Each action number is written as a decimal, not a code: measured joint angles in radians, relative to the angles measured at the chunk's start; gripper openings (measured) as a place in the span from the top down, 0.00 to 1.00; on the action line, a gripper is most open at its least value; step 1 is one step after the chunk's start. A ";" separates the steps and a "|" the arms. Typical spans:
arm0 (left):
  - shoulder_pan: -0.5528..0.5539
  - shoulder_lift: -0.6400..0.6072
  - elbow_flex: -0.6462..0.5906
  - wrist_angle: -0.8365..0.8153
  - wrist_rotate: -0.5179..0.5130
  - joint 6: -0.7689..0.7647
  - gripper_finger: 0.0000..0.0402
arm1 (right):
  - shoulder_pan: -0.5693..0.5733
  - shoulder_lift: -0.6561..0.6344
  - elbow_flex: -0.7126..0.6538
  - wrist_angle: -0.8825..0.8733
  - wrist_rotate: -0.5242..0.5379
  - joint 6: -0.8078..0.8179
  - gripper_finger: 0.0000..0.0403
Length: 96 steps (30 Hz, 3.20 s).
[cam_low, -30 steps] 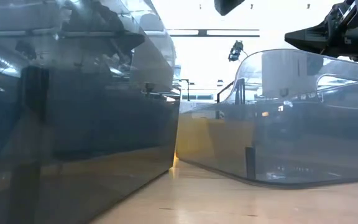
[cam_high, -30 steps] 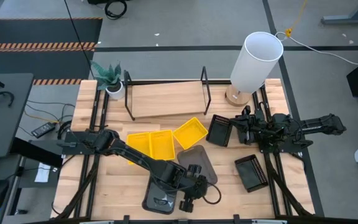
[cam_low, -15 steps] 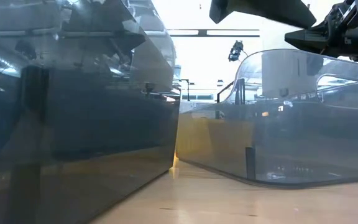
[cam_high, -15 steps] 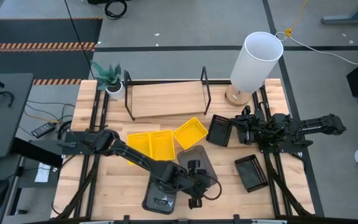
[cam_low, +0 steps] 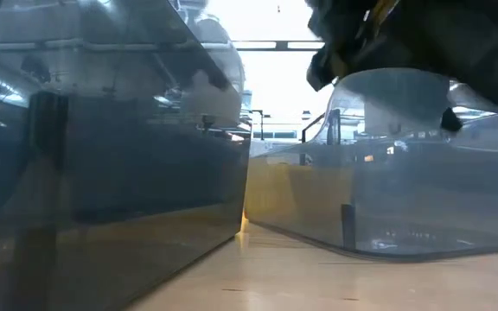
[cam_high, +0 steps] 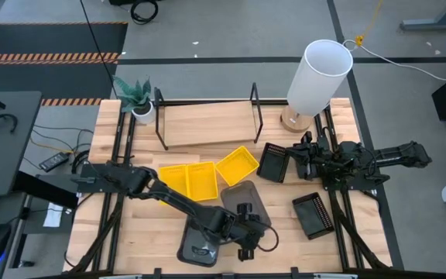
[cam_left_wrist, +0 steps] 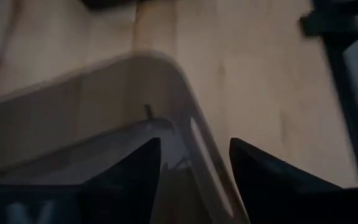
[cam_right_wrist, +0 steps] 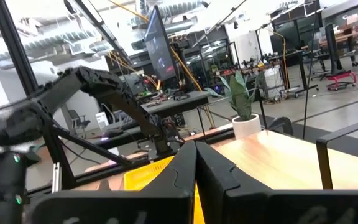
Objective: Stack baskets on shelf by color
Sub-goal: Stack the right large black bin on top of the left large black bin
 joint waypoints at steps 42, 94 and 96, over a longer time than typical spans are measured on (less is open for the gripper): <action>-0.009 -0.020 0.347 -0.460 0.065 0.121 0.99 | 0.000 0.001 0.000 0.000 0.000 0.000 0.96; -0.432 -0.278 0.330 -0.849 -0.111 -0.372 0.98 | 0.000 0.006 0.000 0.003 0.000 0.000 0.96; -0.455 -0.278 0.330 -0.849 -0.133 -0.377 0.98 | 0.000 0.006 0.000 0.003 0.000 0.000 0.96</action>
